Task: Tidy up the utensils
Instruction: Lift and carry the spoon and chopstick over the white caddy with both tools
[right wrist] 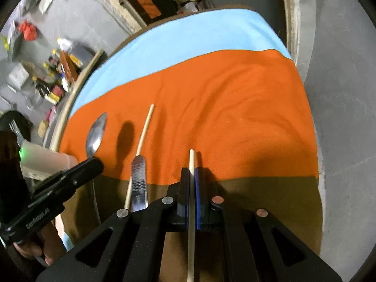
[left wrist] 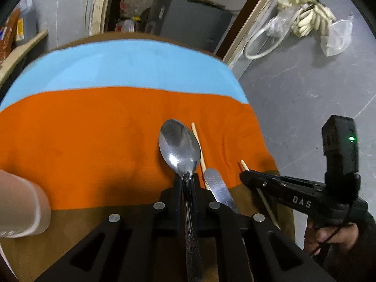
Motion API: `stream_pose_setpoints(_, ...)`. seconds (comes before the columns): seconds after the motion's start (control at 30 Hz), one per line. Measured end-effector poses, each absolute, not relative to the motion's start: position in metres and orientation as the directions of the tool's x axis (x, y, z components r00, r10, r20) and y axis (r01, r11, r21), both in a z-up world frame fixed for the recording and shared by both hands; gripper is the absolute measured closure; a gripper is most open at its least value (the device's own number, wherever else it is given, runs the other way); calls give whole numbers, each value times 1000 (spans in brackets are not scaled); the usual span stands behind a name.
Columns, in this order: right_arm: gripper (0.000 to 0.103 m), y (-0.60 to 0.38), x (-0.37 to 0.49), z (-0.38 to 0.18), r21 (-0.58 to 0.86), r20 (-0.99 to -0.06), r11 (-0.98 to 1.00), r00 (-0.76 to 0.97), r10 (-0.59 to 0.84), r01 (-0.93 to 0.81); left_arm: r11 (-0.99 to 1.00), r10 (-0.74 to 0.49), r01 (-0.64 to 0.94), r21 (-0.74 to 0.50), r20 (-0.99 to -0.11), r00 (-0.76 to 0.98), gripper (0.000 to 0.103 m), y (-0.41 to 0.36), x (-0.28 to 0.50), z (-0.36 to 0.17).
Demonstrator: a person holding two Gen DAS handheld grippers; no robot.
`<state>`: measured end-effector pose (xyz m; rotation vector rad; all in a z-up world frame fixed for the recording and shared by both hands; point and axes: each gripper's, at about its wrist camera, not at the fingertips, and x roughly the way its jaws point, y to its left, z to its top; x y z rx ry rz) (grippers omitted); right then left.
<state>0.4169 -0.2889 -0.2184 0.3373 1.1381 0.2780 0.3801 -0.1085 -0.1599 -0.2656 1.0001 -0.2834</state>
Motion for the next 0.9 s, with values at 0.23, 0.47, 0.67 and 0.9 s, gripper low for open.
stream_pose_setpoints(0.23,99,-298,367,-178,469,-699,879,572,430,-87,916,-389,177,-360,-694,605,96,-94,345,-126)
stream_pose_setpoints(0.47,99,-288,320,-142,478,-586,871,698,411,-112,914,-399,220,-341,-656,641,96,-79,321,-105)
stream_pose_setpoints(0.67,99,-271,299,-100,463,-465,872,794,391,-158,905,-421,265,-332,-618,663,97,-61,303,-88)
stream_pose_setpoints(0.9,99,-223,285,-52,416,-347,882,858,379,-221,900,-435,312,-305,-565,701,97,-30,278,-59)
